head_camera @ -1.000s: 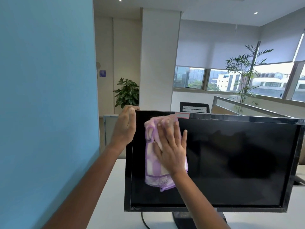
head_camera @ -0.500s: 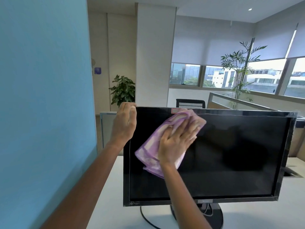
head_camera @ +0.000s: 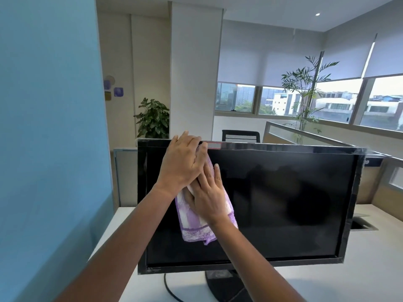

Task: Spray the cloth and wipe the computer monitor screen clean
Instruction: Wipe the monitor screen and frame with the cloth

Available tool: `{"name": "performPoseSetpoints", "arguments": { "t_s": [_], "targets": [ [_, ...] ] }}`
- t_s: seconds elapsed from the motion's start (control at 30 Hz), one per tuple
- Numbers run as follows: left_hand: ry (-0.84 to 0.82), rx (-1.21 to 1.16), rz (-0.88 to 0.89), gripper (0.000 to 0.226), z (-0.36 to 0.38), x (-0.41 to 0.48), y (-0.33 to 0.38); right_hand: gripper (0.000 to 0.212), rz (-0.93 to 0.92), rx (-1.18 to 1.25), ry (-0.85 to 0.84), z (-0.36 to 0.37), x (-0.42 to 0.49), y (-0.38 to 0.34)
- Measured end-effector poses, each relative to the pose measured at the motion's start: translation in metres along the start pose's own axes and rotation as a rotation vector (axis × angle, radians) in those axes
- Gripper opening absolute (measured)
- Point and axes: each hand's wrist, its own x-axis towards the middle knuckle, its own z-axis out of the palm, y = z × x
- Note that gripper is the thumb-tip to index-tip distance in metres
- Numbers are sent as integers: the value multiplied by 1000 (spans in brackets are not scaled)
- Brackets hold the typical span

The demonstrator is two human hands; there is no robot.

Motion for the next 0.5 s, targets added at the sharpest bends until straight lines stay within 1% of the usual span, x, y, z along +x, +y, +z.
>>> {"name": "performPoseSetpoints", "arguments": {
  "t_s": [0.1, 0.27, 0.33, 0.43, 0.5],
  "targets": [
    [-8, 11, 29, 63, 14, 8, 17, 49, 4, -40, 9, -6, -12, 48],
    [-23, 12, 73, 63, 40, 20, 50, 56, -5, -86, 31, -17, -38, 135],
    [-18, 8, 88, 64, 51, 24, 63, 56, 28, -95, 27, -22, -50, 168],
    [40, -7, 112, 72, 65, 27, 75, 55, 107, -117, 18, -29, -67, 213],
    [78, -53, 103, 71, 70, 27, 78, 57, 165, -117, 25, -33, -75, 236]
  ]
}}
